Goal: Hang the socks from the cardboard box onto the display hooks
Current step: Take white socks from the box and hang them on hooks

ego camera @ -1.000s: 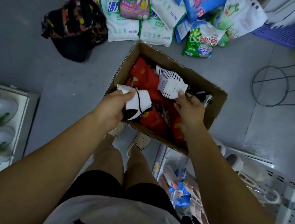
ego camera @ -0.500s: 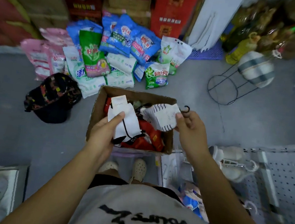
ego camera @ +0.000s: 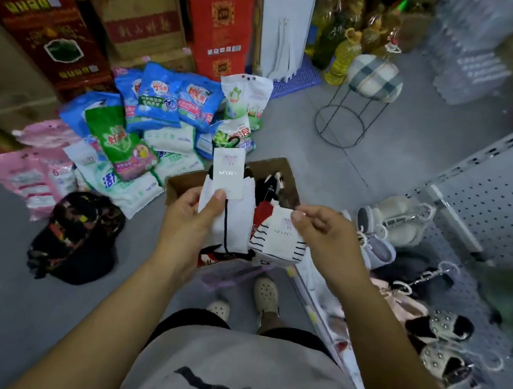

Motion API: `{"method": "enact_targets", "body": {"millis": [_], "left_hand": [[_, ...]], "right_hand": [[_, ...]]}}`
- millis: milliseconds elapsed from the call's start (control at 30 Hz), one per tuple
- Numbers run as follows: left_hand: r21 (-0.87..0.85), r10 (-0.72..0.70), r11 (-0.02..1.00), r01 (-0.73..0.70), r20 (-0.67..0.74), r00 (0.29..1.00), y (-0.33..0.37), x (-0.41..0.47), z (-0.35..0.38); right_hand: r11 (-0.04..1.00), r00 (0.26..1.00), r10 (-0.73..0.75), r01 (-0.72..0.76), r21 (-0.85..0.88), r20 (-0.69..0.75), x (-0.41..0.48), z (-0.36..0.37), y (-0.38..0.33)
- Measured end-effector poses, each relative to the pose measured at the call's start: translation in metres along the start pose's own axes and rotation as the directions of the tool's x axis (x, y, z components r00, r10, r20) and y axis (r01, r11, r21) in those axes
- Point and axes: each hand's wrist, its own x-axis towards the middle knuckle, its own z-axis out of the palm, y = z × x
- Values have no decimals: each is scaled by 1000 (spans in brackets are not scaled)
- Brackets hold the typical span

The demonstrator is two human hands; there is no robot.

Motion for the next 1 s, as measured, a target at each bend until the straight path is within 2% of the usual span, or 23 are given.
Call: {"method": "enact_targets", "body": {"millis": [167, 300, 467, 633, 767, 833, 900, 1000], "left_hand": [[201, -28, 980, -5, 160, 987, -1, -13, -2], [350, -29, 930, -112, 375, 927, -9, -20, 9], [378, -91, 904, -202, 630, 771, -19, -50, 44], [379, -104, 871, -314, 765, 635, -31, -98, 77], [415, -192, 820, -394, 847, 495, -49, -140, 97], [444, -287, 832, -333, 857, 427, -65, -163, 106], [472, -383, 843, -258, 864, 328, -85, -193, 115], [568, -548, 822, -44, 809, 212, -122, -251, 123]], "right_hand": [[996, 978, 32, -13, 91, -206, -48, -4, 17], [975, 934, 88, -9, 221, -346, -90, -13, 30], [954, 868, 105, 49, 295, -485, -139, -26, 42], [920, 842, 90, 135, 369, -532, -185, -43, 51], [882, 810, 94, 202, 426, -578, -233, -62, 65], [858, 795, 103, 233, 457, -598, -263, -71, 76], [850, 779, 115, 244, 467, -616, -297, -80, 86], [857, 765, 150, 214, 468, -626, -356, -93, 101]]}}
